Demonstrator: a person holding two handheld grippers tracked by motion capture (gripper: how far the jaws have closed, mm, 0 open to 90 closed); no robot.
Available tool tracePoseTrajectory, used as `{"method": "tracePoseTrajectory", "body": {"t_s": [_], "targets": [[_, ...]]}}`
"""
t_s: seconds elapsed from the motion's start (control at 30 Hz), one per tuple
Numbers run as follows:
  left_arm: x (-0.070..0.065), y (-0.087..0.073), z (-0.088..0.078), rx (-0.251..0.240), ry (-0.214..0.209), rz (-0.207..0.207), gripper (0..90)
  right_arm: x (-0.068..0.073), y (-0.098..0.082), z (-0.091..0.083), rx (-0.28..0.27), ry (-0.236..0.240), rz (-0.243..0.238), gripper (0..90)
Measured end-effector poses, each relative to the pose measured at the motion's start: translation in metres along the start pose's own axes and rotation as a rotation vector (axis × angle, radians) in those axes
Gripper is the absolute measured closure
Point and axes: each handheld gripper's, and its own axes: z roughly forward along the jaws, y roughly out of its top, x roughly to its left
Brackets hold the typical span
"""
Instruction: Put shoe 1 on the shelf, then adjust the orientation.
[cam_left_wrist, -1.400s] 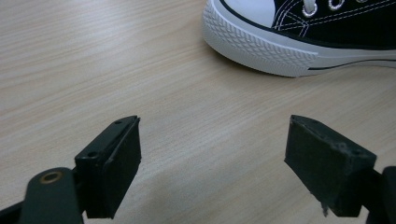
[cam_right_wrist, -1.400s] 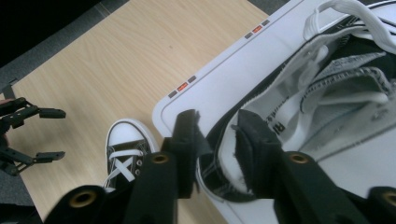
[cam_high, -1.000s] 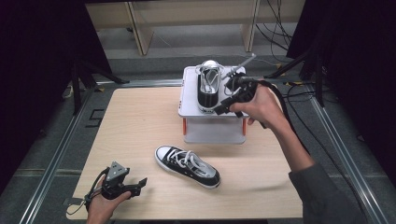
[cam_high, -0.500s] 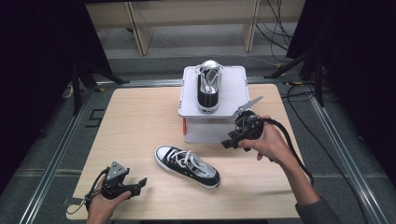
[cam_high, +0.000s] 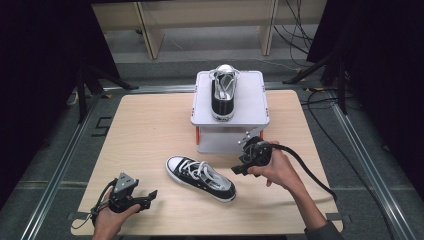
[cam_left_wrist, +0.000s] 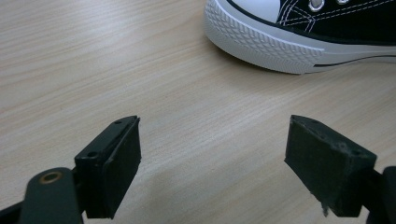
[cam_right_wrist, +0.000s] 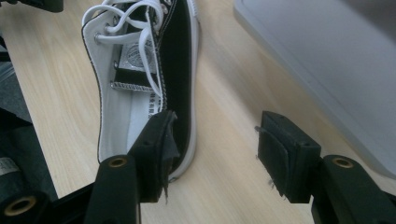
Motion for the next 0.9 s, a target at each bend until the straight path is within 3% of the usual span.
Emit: {"method": "tracePoseTrajectory", "body": {"t_s": [0.1,0.13,0.2,0.23,0.3,0.37,0.47,0.53,0.57,0.6,0.63,0.67,0.73,0.77,0.9], "targets": [[0.001,0.000,-0.001,-0.004,0.000,0.007,17.8,0.001,0.000,0.004,-0.004,0.011,0.005,46.1],[0.004,0.000,-0.001,0.002,0.006,0.032,17.8,0.002,0.001,0.004,-0.005,0.013,0.013,46.1],[0.001,-0.001,-0.001,-0.005,0.005,-0.003,17.8,0.002,0.001,0.007,-0.012,0.008,0.003,46.1],[0.001,-0.001,-0.001,0.003,0.006,0.001,17.8,0.003,0.001,0.008,-0.009,0.011,0.022,46.3],[0.002,0.000,-0.002,0.010,0.006,0.018,17.8,0.005,0.002,0.010,-0.015,0.027,0.005,46.6],[0.002,0.001,-0.001,-0.010,0.002,0.019,17.8,0.008,0.003,0.014,-0.019,0.022,0.016,47.0],[0.001,0.001,-0.001,-0.009,-0.003,0.026,17.8,0.008,0.006,0.020,-0.005,0.012,-0.023,47.6],[0.001,0.000,-0.001,-0.009,0.000,0.014,17.8,0.009,0.006,0.023,-0.008,0.007,-0.013,48.6],[0.000,0.000,-0.002,-0.006,0.005,0.002,17.8,0.008,0.008,0.024,-0.006,0.011,-0.036,48.7],[0.001,0.000,-0.002,-0.004,0.006,0.010,17.8,0.009,0.008,0.025,0.001,0.008,-0.017,49.6],[0.005,0.001,-0.002,0.000,0.003,0.059,17.8,0.009,0.009,0.027,-0.004,0.012,-0.028,51.2],[0.002,0.000,-0.001,-0.021,-0.006,0.030,17.8,0.010,0.010,0.028,0.001,0.002,-0.025,51.7],[0.001,0.000,-0.002,-0.010,0.002,0.004,17.8,0.010,0.011,0.032,0.000,0.008,-0.063,53.6],[0.001,0.000,-0.002,-0.009,0.003,0.007,17.8,0.011,0.011,0.033,0.006,0.006,-0.043,54.4],[0.000,-0.001,-0.002,-0.006,0.003,0.005,17.8,0.010,0.012,0.041,0.003,0.034,-0.061,57.1]]}}
